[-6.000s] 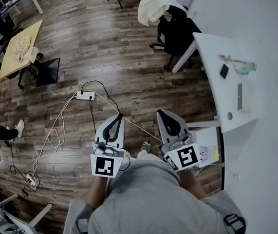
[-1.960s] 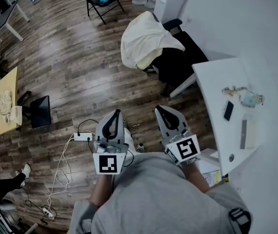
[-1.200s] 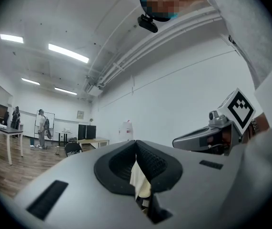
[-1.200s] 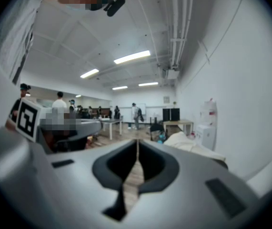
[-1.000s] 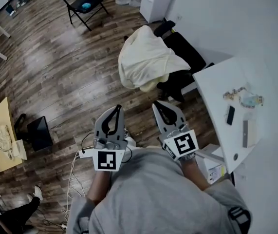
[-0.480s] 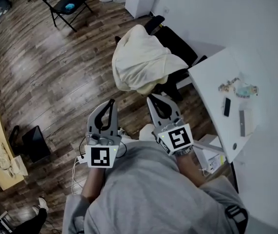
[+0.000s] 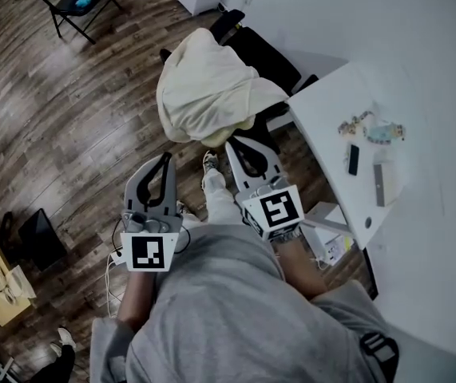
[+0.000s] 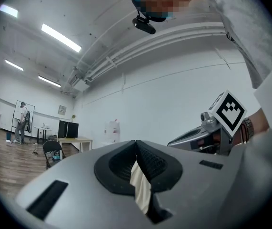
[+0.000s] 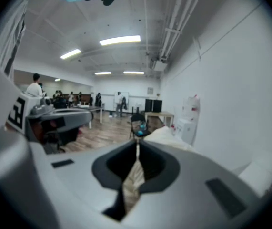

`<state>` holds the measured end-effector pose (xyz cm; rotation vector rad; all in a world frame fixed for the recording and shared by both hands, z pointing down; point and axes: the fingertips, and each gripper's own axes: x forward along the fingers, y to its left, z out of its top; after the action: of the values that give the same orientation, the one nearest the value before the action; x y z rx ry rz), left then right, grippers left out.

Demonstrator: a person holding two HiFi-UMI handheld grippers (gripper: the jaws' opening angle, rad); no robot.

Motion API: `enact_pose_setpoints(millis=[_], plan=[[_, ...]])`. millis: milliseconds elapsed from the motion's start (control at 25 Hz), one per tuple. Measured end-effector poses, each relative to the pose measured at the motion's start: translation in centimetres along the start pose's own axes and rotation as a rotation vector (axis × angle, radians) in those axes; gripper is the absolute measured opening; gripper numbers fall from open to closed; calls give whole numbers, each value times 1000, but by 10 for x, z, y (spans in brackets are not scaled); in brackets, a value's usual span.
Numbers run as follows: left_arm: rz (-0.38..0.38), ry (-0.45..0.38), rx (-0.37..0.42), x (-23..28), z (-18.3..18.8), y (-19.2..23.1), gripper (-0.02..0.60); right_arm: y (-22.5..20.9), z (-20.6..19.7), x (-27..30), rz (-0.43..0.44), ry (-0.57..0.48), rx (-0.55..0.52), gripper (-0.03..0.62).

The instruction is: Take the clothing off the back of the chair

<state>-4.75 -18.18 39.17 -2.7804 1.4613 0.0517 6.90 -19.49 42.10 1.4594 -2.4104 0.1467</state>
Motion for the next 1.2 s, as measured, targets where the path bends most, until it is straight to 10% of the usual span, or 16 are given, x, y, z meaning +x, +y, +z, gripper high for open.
enact_pose_setpoints(millis=[640,1200], plan=[[25,26,36,30,-2,11,37,-48,7,51,11,87,-68,41],[86,28,15,61,-6,17,37,-73,-2,92,128,190,-169,197]])
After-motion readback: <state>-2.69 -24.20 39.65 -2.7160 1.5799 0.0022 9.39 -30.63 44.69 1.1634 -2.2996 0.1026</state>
